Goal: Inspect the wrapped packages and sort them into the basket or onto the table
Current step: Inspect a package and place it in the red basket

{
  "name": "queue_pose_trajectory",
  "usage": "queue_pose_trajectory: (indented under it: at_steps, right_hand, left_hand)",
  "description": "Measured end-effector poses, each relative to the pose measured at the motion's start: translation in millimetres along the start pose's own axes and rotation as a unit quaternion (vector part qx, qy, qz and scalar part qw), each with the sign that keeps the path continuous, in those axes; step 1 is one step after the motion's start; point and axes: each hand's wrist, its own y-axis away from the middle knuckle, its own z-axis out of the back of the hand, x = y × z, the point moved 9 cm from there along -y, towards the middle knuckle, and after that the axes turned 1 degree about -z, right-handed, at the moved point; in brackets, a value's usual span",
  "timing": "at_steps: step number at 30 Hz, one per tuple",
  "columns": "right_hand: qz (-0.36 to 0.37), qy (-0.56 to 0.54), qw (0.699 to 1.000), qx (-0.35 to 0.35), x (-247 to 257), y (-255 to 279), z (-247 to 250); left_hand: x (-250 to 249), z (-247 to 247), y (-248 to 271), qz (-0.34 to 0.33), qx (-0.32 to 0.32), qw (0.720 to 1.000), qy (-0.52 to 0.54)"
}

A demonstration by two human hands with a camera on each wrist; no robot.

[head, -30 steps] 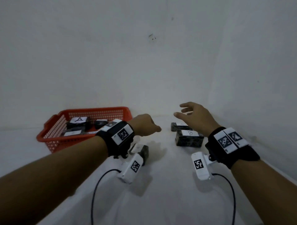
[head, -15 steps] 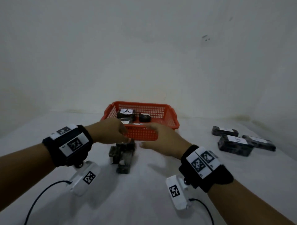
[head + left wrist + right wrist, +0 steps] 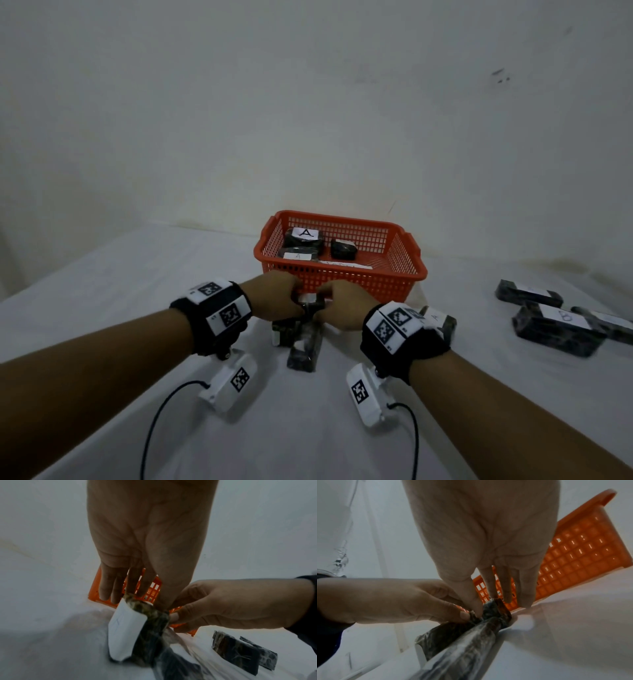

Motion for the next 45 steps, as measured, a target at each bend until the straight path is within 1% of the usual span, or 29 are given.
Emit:
queue_pose_trajectory:
  at_steps: [4, 8, 11, 14, 17, 21, 23, 25, 28, 30, 31, 34, 35, 38, 41, 43, 45]
  right_hand:
    - [-0.017, -0.013, 0.999, -0.027, -5.8, -9.3, -1.7]
    - [-0.008, -0.053, 0.997, -0.049, -8.6, -5.9, 6.3]
    - [0.019, -0.115, 0.992, -0.055, -5.4, 4.5, 18.8]
    - [0.042, -0.196, 0.978, -0.058, -3.2, 17.2, 32.2]
    - [0.058, -0.293, 0.951, -0.079, -3.5, 25.7, 46.4]
    - [0.088, -0.358, 0.923, -0.109, -4.6, 31.8, 60.9]
    - [0.098, -0.387, 0.91, -0.112, -6.7, 34.8, 62.6]
    - [0.1, -0.417, 0.897, -0.107, -10.4, 33.4, 62.8]
    - [0.107, -0.43, 0.89, -0.104, -16.3, 30.3, 64.0]
    - [0.115, -0.429, 0.888, -0.117, -20.8, 30.1, 66.5]
    - [0.117, -0.43, 0.887, -0.122, -22.9, 30.7, 67.4]
    - [0.127, -0.428, 0.885, -0.128, -26.9, 35.4, 66.9]
    - [0.13, -0.429, 0.885, -0.123, -27.6, 35.8, 65.9]
    - [0.131, -0.443, 0.88, -0.108, -30.6, 38.7, 61.4]
    - [0.131, -0.438, 0.881, -0.118, -31.2, 42.5, 60.3]
    - [0.133, -0.429, 0.884, -0.13, -31.2, 45.1, 61.2]
    - [0.132, -0.429, 0.884, -0.129, -30.7, 45.6, 59.8]
  left_hand:
    - [0.0, -8.4, -7.9, 0.01, -0.013, 1.0, 0.022]
    - [-3.5, 3.1, -4.9, 0.003, -0.042, 0.998, 0.048]
    - [-5.8, 18.4, 5.0, -0.019, -0.06, 0.993, 0.097]
    - [-5.6, 32.6, 15.9, -0.044, -0.079, 0.98, 0.178]
    - [-7.6, 45.5, 26.3, -0.065, -0.107, 0.959, 0.254]
    - [-8.4, 50.2, 34.3, -0.086, -0.131, 0.906, 0.394]
    - [-8.1, 47.5, 36.1, -0.088, -0.16, 0.882, 0.434]
    - [-6.6, 46.2, 35.8, -0.088, -0.18, 0.866, 0.459]
    - [-7.9, 43.3, 33.7, -0.091, -0.166, 0.853, 0.486]
    - [-11.6, 40.2, 32.6, -0.096, -0.149, 0.838, 0.517]
    - [-12.8, 39.7, 32.5, -0.096, -0.154, 0.835, 0.519]
    - [-14.5, 40.2, 34.1, -0.093, -0.209, 0.854, 0.467]
    - [-14.9, 39.9, 34.6, -0.093, -0.216, 0.855, 0.462]
    - [-16.6, 34.6, 34.2, -0.089, -0.206, 0.847, 0.483]
    - [-19.1, 27.8, 34.6, -0.097, -0.185, 0.831, 0.515]
    - [-19.2, 27.0, 36.8, -0.1, -0.195, 0.827, 0.518]
    - [-18.4, 28.5, 39.8, -0.098, -0.215, 0.829, 0.507]
